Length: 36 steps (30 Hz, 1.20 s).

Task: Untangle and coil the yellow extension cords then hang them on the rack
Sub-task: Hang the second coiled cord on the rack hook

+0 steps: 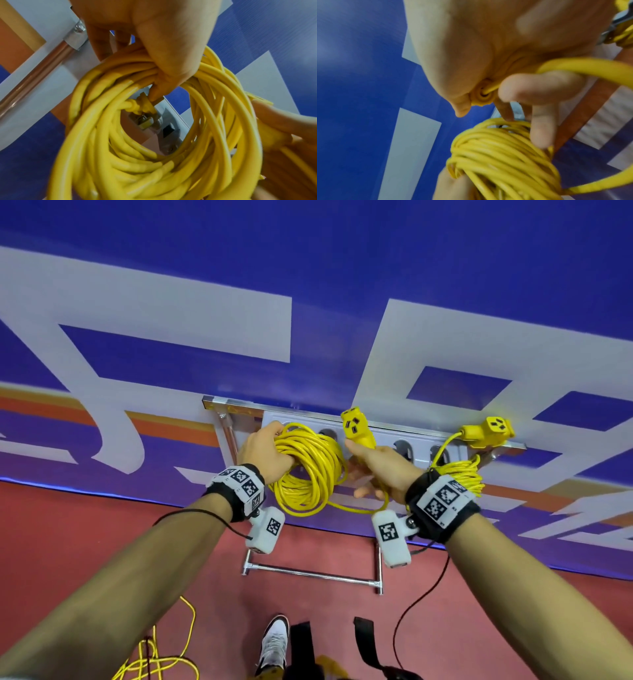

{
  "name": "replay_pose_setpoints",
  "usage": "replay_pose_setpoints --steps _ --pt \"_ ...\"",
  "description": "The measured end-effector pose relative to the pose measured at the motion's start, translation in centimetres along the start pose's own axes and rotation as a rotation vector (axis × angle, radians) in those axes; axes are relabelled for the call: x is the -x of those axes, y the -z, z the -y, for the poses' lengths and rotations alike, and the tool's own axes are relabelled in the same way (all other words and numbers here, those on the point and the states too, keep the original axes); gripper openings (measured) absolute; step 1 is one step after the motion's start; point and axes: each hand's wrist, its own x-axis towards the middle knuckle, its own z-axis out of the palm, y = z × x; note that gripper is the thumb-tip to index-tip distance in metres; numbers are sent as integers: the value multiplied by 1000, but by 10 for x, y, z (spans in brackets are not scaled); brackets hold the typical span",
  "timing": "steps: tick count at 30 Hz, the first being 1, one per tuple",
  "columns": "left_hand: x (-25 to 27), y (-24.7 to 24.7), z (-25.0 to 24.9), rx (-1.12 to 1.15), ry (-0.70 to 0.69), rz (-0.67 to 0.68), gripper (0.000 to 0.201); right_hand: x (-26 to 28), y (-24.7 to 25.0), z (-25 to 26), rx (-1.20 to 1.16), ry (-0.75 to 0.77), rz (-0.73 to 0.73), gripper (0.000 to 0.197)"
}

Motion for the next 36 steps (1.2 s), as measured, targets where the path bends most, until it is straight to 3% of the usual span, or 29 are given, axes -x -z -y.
replay_pose_setpoints --steps 3,7,8,11,12,15,20,26,32,36 --pt "3 1 -7 -20 33 -35 31 -3 -23 -12 44 205 -41 36" --pt "7 1 -9 -37 75 -58 30 -3 -53 -13 200 335 -91 58" --pt "7 2 -9 -31 89 -58 31 -1 -55 -11 220 335 -115 56" --pt "4 4 -5 21 108 -37 33 10 -55 0 195 320 -153 17" --pt "2 5 -4 62 110 -37 31 11 -55 2 170 320 -170 15" --pt "2 5 -7 205 146 -62 19 4 -63 -1 124 314 -216 25" --pt "-6 -6 -11 360 166 -124 17 -25 -88 -18 -63 380 -246 66" --pt "-16 -8 -28 386 166 -104 14 -21 -83 -8 -175 436 -344 46" --pt "-24 -15 -10 430 175 -134 17 -23 -87 1 -162 495 -273 46" --pt "-19 -13 -19 528 194 -179 29 -38 -81 1 -102 430 -410 53"
